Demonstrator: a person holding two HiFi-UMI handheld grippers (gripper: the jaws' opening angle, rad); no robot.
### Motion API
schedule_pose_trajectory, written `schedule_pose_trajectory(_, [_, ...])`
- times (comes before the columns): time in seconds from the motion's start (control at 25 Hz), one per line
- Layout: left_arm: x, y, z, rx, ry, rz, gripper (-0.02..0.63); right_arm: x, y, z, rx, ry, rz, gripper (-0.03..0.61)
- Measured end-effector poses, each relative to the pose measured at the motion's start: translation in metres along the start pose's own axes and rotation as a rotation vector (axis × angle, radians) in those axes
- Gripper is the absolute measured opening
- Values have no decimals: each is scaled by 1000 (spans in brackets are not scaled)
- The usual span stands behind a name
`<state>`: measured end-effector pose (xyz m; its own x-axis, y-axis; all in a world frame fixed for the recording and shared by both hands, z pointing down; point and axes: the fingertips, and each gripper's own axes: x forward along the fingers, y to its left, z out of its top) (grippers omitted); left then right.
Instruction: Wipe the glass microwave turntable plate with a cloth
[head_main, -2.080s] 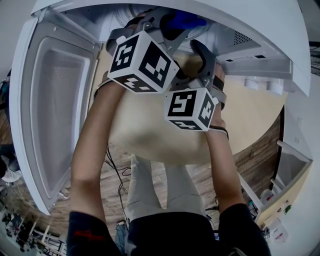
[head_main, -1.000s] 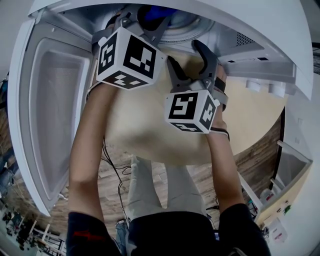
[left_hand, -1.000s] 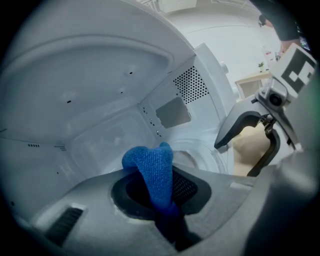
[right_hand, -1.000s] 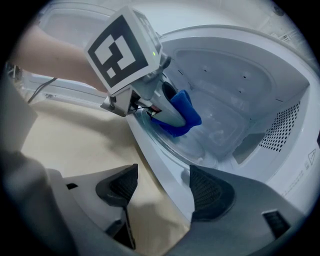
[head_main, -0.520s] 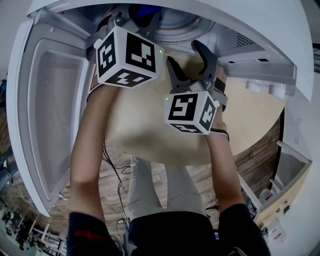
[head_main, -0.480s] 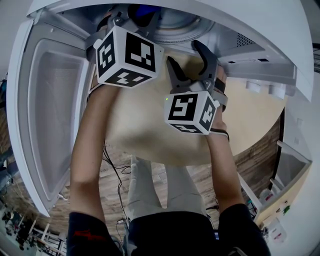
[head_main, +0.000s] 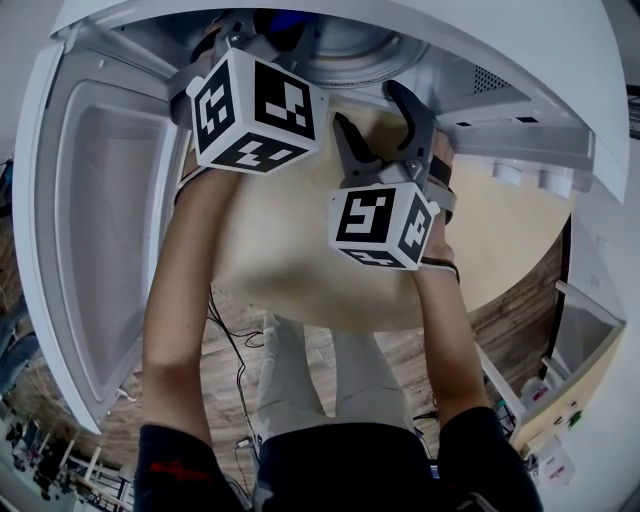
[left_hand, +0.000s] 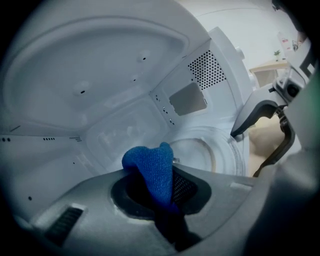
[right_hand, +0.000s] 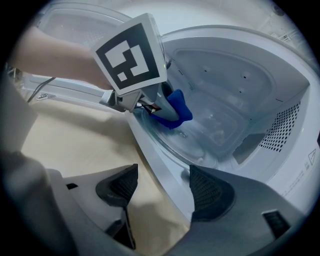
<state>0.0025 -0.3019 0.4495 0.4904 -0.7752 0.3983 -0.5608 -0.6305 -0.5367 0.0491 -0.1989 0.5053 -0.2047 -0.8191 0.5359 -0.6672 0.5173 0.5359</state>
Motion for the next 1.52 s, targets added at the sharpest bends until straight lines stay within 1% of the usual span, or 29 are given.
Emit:
schedule_pose_trajectory(0.2, [3,-1,3,-23,-1,-28,54,0,0,0,1,0,0,291])
schedule_pose_trajectory(0.36, [5,-8,9,-13,-26,-52,54,0,0,0,1,1,0,291])
schedule_pose_trajectory(0.48, [8,-16,15,-4,-39,-85,54,0,0,0,1,1,0,291])
schedule_pose_trajectory(0.72, [12,-28,27,-9,-63,-128,54,0,0,0,1,1,0,291])
schedule_pose_trajectory(0.96, [14,-44,38,36,-91,-177,54,0,0,0,1,1,0,291])
schedule_pose_trajectory(1.16, [11,-51,43,57,-118,-219,54,0,0,0,0,1,0,291])
schedule_pose_trajectory(1.28, [8,-61,49,91,-147,-253,54,0,0,0,1,1,0,291])
schedule_pose_trajectory(1.4, [4,-70,53,111,-184,-301,54,0,0,0,1,1,0,291])
schedule_pose_trajectory(1.52, [1,-74,55,129,-211,-330,54,0,0,0,0,2,-1,291])
